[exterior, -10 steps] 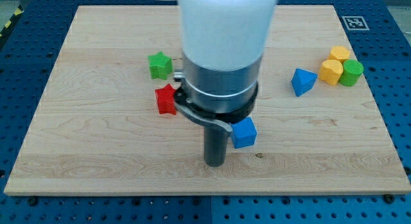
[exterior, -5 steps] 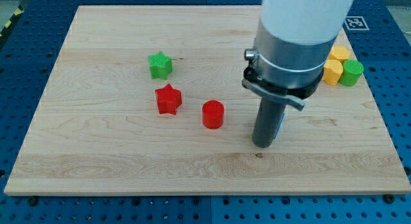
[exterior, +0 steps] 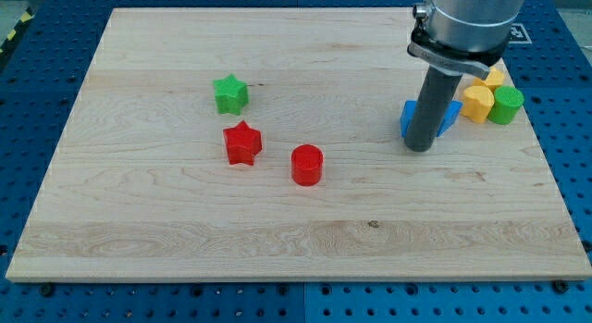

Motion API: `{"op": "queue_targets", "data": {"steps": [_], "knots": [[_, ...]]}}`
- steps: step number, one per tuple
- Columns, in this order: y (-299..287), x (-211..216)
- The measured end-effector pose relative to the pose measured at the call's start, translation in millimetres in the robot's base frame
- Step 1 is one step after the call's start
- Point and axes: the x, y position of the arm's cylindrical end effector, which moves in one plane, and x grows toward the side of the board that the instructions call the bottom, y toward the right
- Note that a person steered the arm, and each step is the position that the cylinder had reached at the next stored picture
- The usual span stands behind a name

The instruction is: Slide the blue cube towards the center right

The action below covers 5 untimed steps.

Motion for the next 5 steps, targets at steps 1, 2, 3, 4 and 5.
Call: {"op": "queue_targets", "data": {"steps": [1, 2, 3, 4, 5], "knots": [[3.7, -18.9], [17.5, -28.3], [26.0, -28.3], [36.7, -28.3], [42.5, -28.3]]}}
